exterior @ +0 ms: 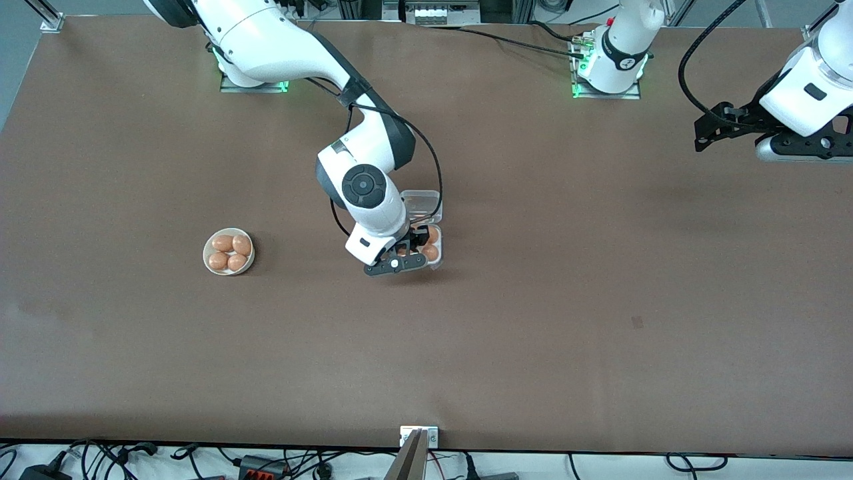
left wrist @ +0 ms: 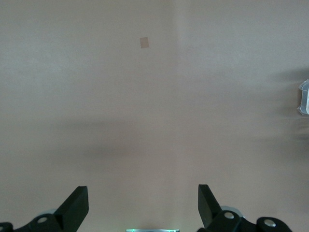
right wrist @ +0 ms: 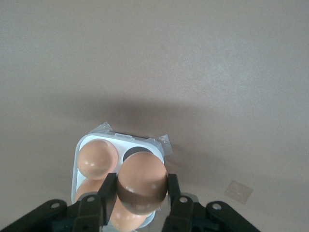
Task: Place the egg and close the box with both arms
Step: 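Lower the egg into the empty slot and open the right gripper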
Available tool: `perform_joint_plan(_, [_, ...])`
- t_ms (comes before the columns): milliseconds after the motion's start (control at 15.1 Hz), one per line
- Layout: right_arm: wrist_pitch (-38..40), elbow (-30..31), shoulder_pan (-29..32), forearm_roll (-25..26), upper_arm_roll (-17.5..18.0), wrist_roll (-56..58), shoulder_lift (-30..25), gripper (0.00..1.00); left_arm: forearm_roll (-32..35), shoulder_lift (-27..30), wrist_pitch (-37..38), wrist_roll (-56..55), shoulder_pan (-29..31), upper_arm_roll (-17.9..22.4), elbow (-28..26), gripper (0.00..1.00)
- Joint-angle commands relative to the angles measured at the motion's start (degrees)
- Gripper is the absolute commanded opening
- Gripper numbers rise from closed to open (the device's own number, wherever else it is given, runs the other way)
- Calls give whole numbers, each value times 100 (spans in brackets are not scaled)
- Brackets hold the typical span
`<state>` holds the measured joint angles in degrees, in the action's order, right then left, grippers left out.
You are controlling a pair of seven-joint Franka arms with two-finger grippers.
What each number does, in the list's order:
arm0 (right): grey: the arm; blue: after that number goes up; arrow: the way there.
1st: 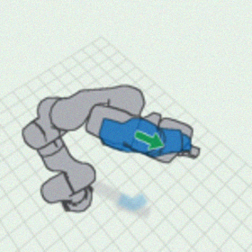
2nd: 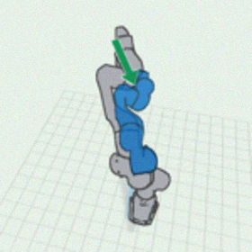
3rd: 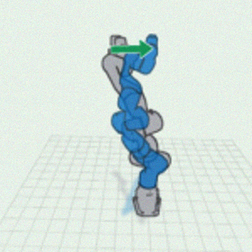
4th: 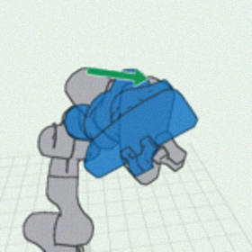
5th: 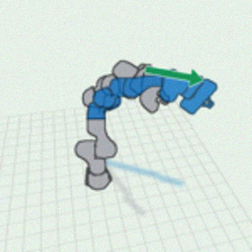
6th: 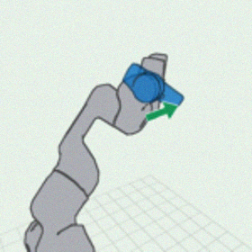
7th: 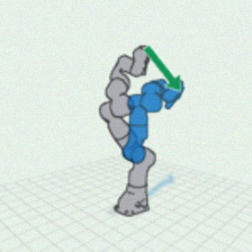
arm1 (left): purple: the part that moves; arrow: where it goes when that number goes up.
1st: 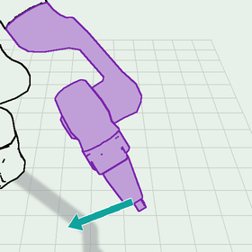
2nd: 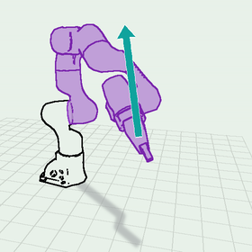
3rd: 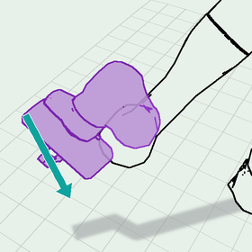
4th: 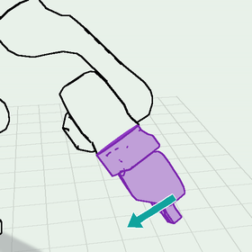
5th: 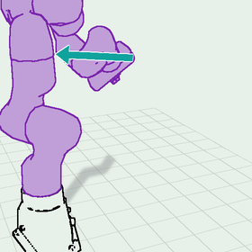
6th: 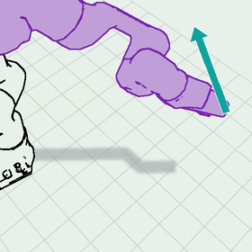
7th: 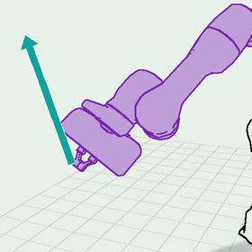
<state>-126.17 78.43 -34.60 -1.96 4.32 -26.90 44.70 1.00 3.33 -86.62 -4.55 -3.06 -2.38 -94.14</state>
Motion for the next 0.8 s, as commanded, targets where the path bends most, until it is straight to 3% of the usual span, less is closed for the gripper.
perform_joint_plan(0, [-13,-134,-99,12,-46,-280,162,0,-3,-87,137,15,7,10,212,100])
perform_joint_plan(730, [-13,-135,-108,-67,-11,-245,250,0,-3,-87,146,15,16,10,212,100])
